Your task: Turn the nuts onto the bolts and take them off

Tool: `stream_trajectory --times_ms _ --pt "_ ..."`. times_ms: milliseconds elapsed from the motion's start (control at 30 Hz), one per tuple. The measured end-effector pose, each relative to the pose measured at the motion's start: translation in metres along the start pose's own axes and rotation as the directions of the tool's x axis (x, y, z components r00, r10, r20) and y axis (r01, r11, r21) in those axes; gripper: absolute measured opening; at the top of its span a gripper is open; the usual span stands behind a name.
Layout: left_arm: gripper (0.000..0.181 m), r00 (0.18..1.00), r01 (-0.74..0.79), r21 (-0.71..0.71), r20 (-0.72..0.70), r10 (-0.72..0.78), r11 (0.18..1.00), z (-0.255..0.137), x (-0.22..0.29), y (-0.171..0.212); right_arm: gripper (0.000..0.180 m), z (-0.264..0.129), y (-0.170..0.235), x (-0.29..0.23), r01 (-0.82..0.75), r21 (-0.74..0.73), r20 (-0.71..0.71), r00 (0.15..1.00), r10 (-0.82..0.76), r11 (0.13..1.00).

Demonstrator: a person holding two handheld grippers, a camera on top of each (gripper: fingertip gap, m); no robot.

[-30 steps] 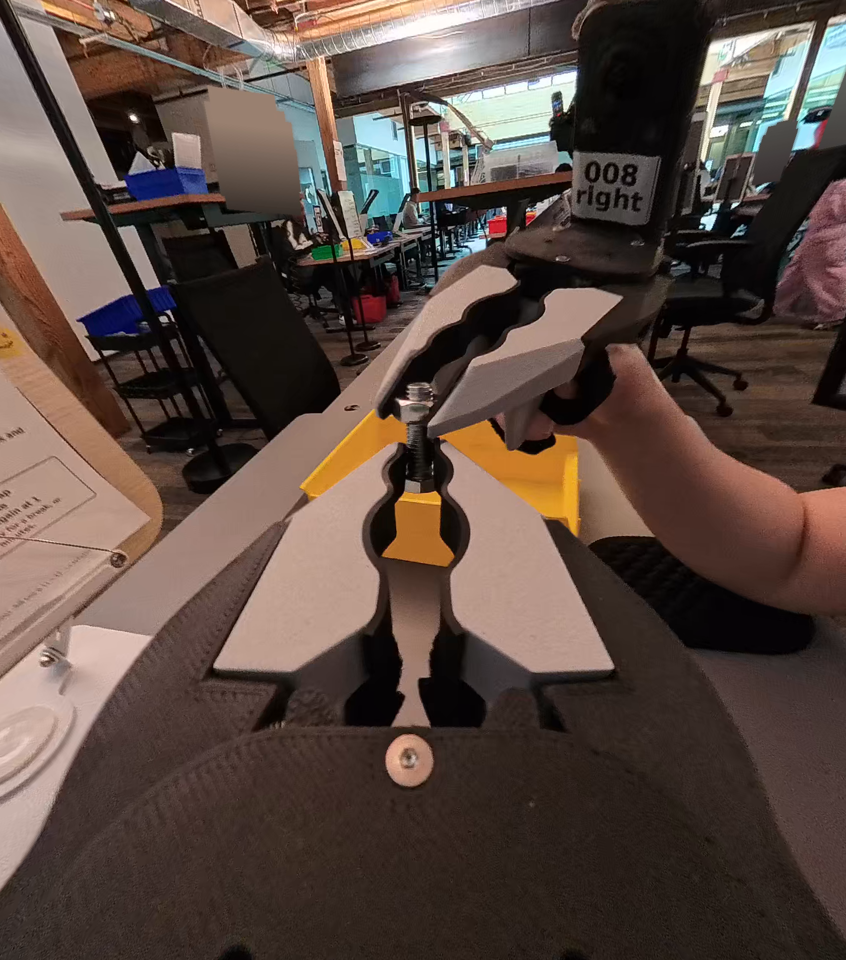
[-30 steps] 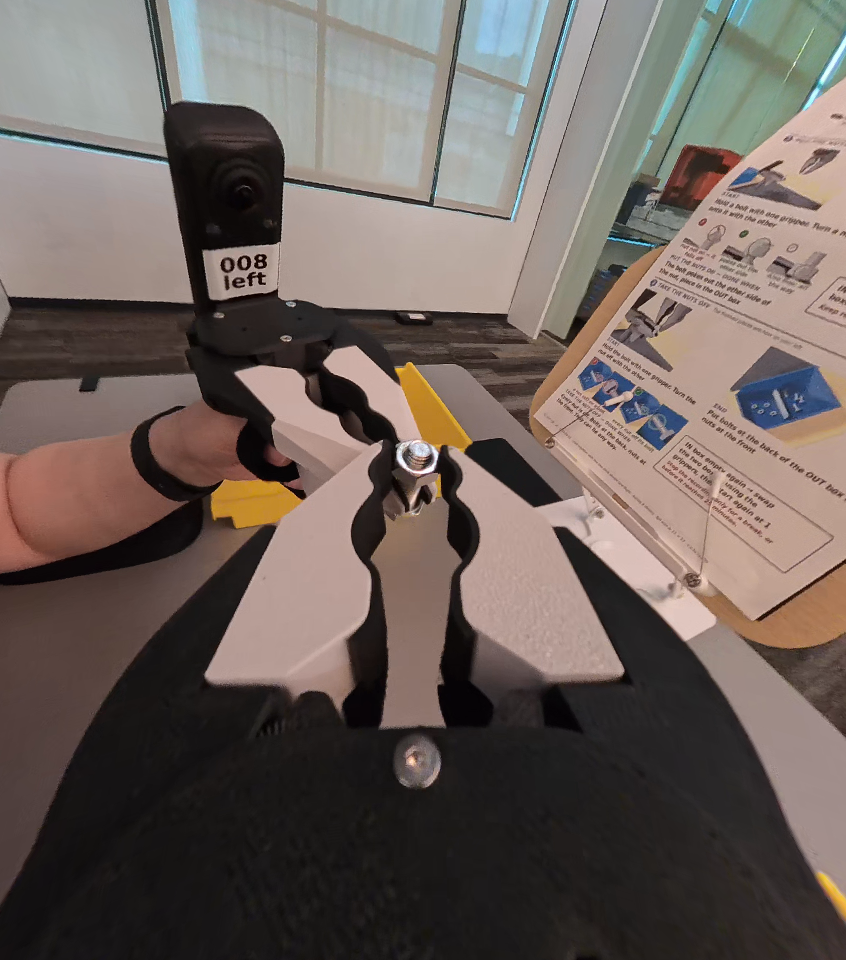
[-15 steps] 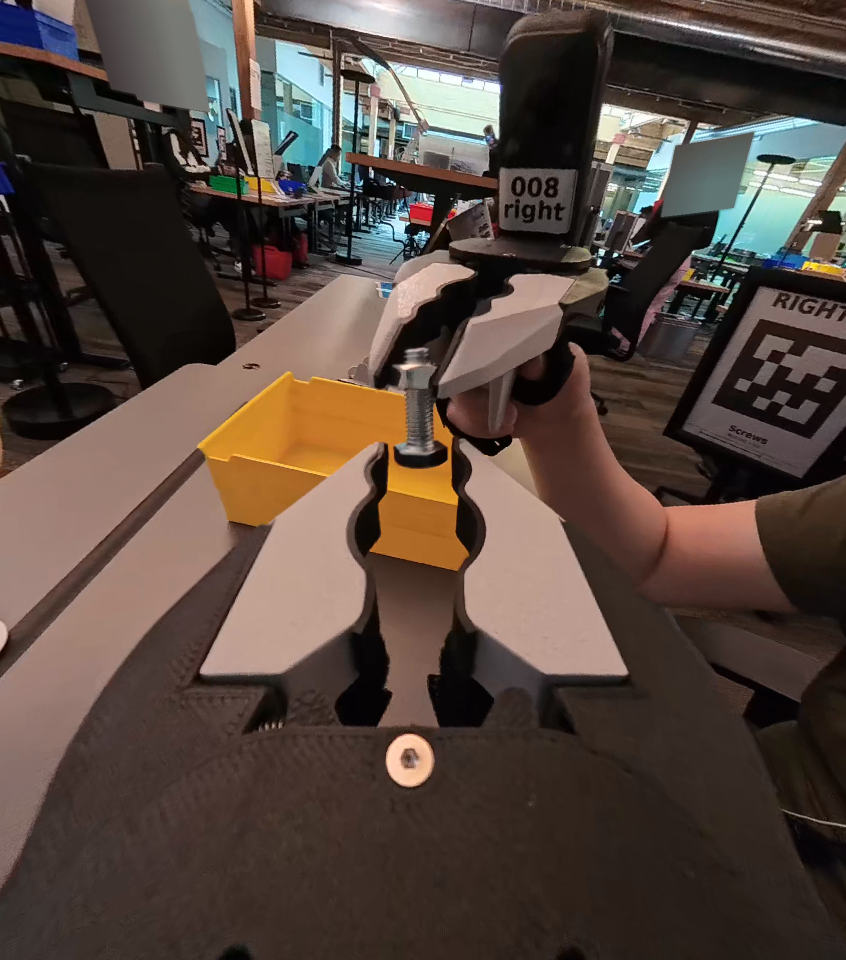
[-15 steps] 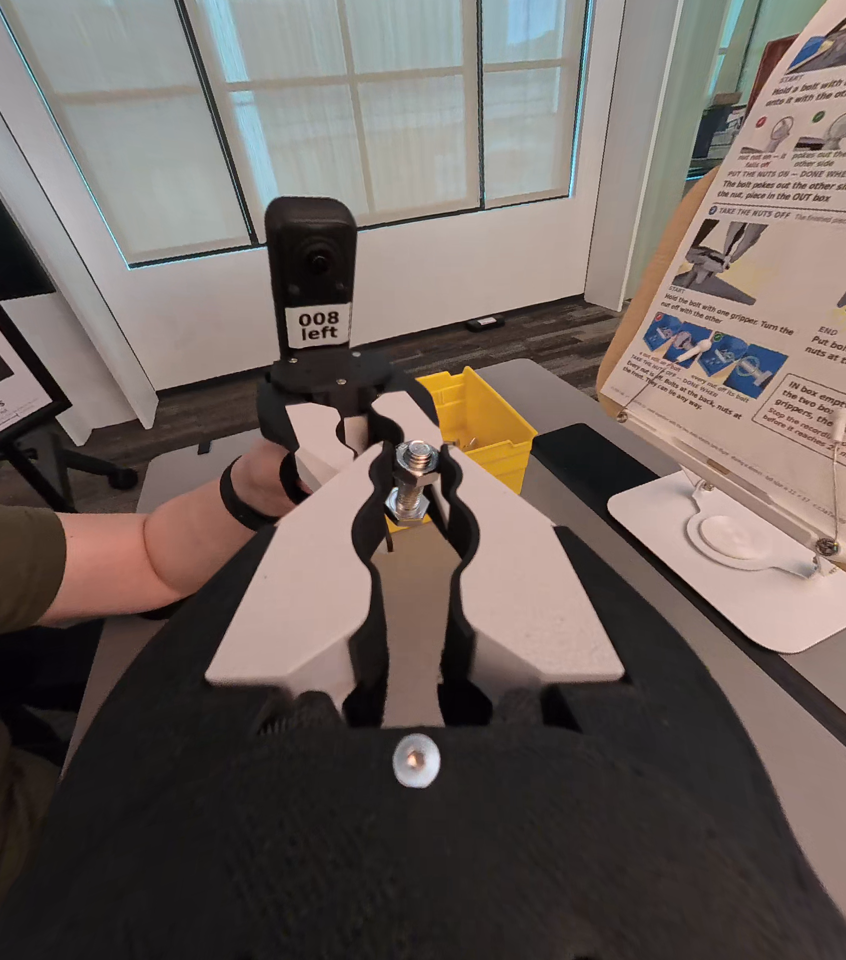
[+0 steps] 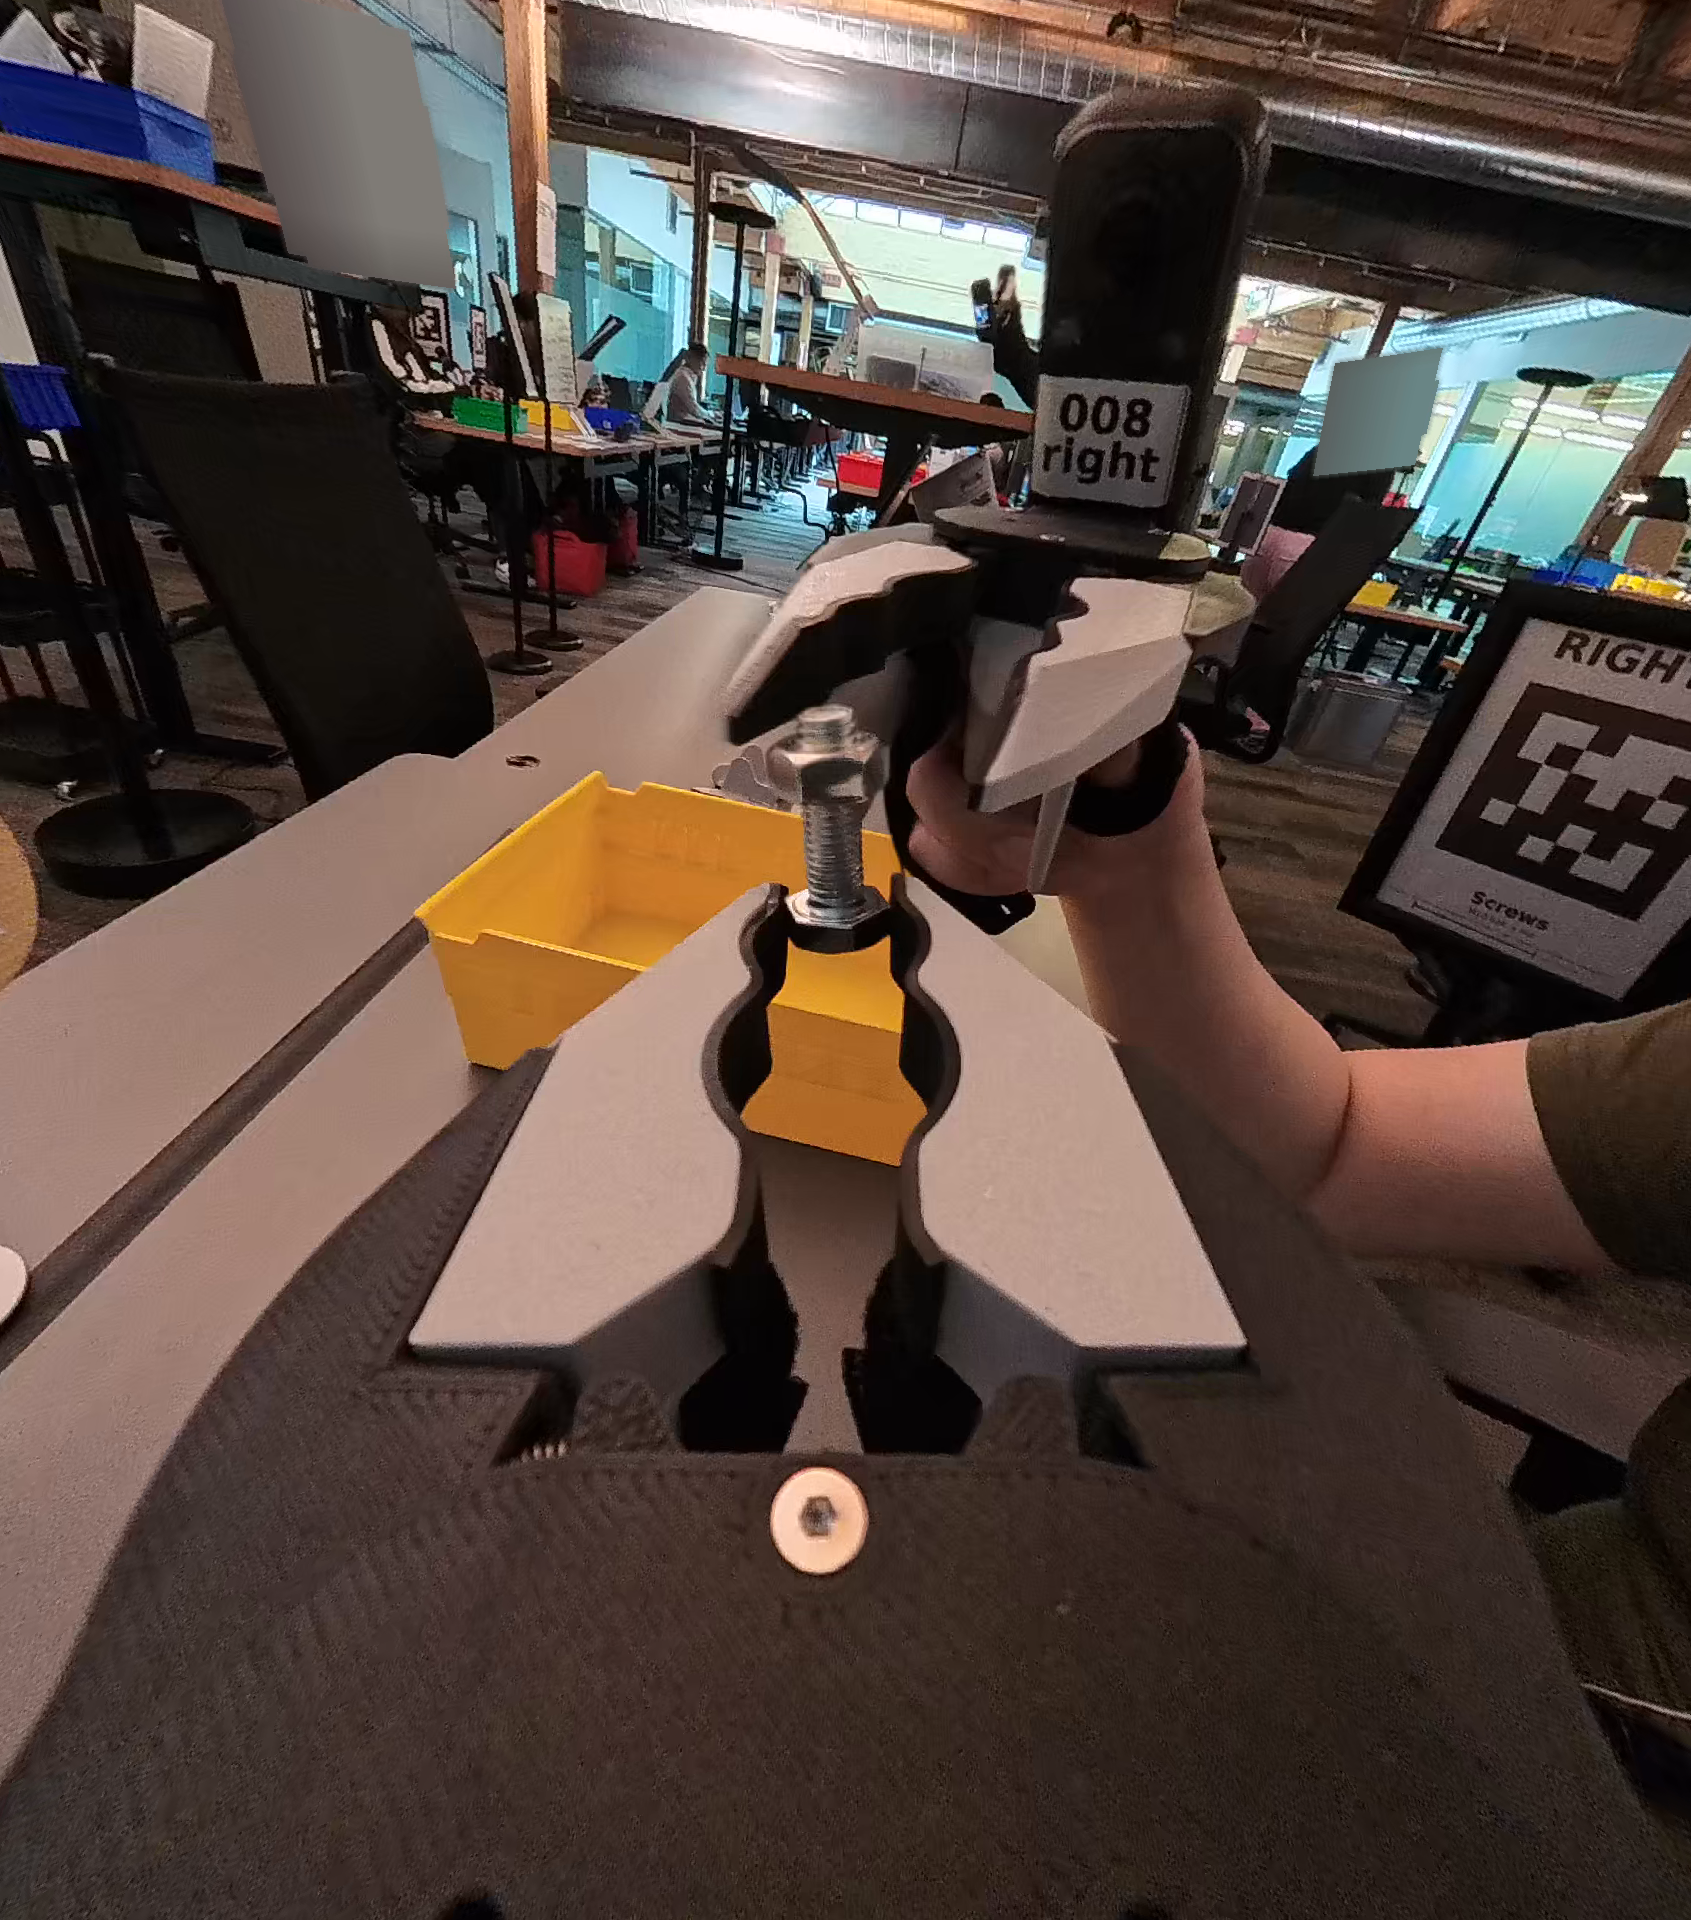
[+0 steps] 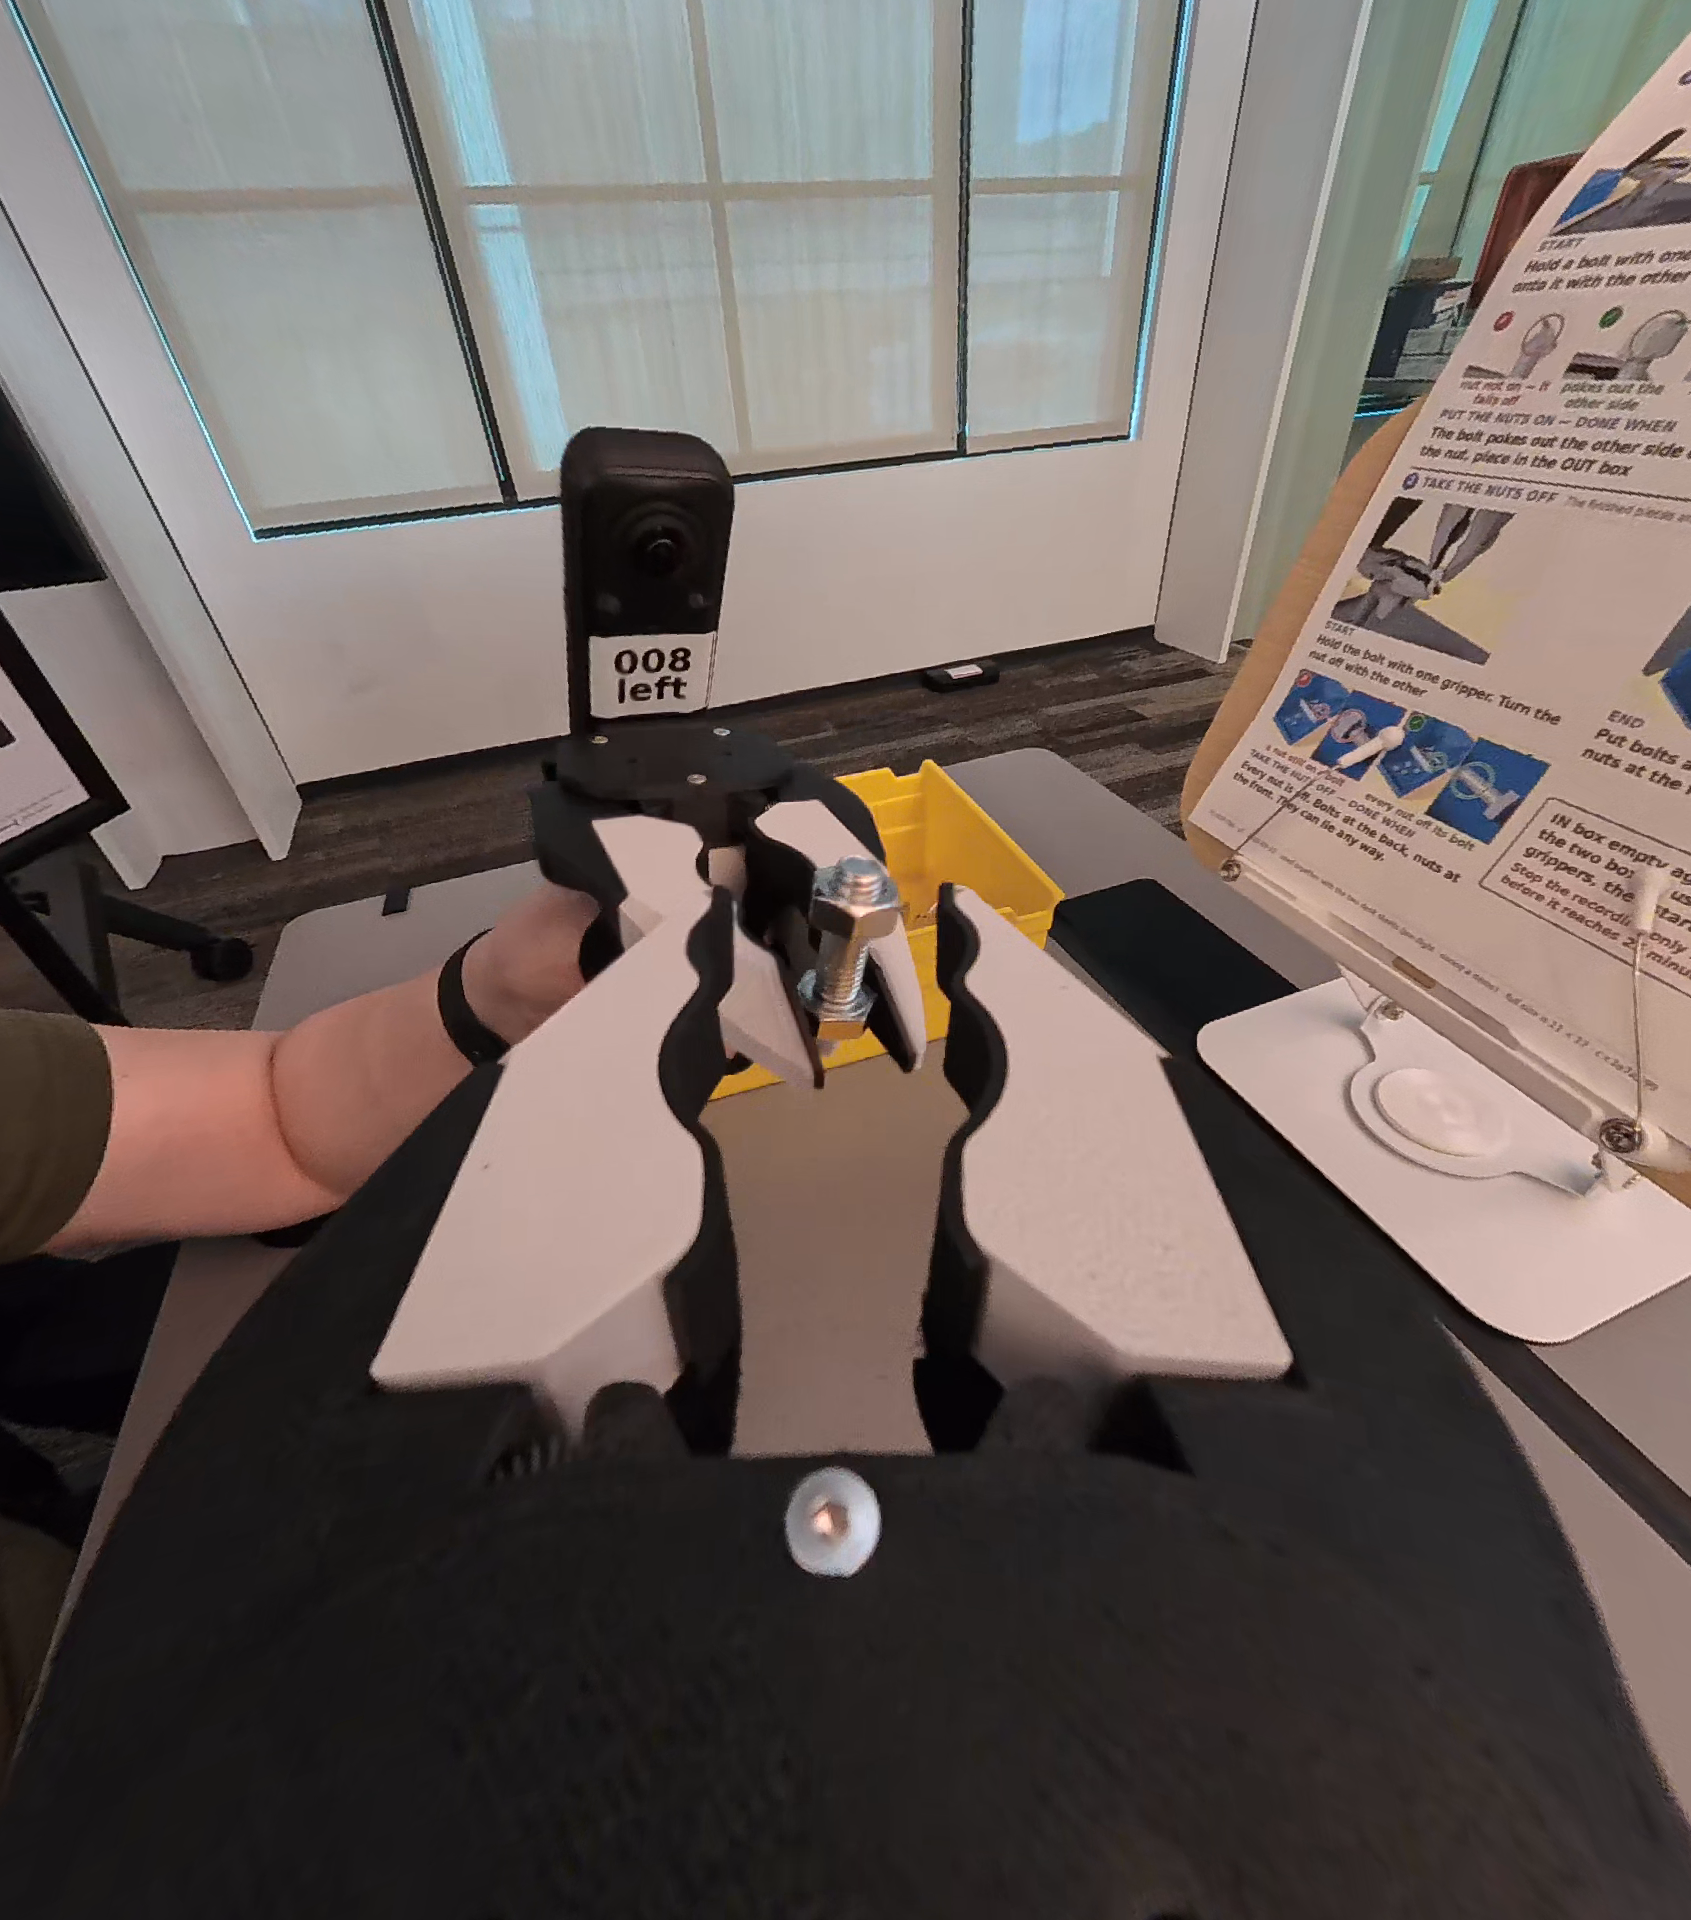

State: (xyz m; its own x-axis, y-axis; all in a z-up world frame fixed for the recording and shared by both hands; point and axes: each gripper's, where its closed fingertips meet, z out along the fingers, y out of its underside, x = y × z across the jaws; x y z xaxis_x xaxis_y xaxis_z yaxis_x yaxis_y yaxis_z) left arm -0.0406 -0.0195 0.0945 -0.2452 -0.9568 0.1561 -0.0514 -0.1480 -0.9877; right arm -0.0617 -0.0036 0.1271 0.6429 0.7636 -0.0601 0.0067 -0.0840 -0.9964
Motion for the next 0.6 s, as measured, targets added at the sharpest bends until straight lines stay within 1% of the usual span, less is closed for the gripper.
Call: stream_trajectory --times_ms 133,200,233,300,400,533,567,600 --pt "0.018 1.0 -0.001 0.011 0.025 0.001 1.0 -0.003 -0.004 -0.002 0.04 0.0 0.002 -0.01 0.016 -0.022 0.047 0.999 -0.015 1.0" --pt "0.018 0.999 0.002 0.015 0.039 -0.002 1.0 -0.005 -0.007 -0.003 0.022 -0.003 0.004 -0.018 0.053 -0.041 0.084 0.995 -0.049 0.998" --pt "0.018 0.999 0.003 0.017 0.04 -0.004 1.0 -0.006 -0.008 -0.004 0.023 -0.004 0.003 -0.021 0.055 -0.037 0.094 0.994 -0.051 0.998" --pt "0.018 0.999 0.005 0.019 0.038 -0.005 1.0 -0.006 -0.008 -0.004 0.026 -0.003 -0.001 -0.016 0.044 -0.019 0.056 0.998 -0.043 0.999" --pt "0.018 1.0 -0.001 0.02 0.031 0.001 1.0 -0.005 -0.005 -0.005 0.042 0.0 0.0 -0.001 0.047 -0.013 -0.029 0.998 -0.048 0.999" --pt "0.018 0.999 -0.006 0.016 0.05 0.005 1.0 -0.005 -0.008 -0.004 0.044 0.003 0.003 -0.011 0.048 -0.03 0.03 0.998 -0.047 0.998" --pt "0.018 0.998 -0.005 0.019 0.059 0.004 1.0 -0.006 -0.01 -0.005 0.033 0.001 0.001 -0.015 0.075 -0.021 0.047 0.996 -0.074 0.997" --pt "0.017 0.998 -0.003 0.022 0.068 0.001 1.0 -0.008 -0.012 -0.005 0.016 -0.002 -0.003 -0.024 0.103 0.003 0.088 0.991 -0.103 0.995"
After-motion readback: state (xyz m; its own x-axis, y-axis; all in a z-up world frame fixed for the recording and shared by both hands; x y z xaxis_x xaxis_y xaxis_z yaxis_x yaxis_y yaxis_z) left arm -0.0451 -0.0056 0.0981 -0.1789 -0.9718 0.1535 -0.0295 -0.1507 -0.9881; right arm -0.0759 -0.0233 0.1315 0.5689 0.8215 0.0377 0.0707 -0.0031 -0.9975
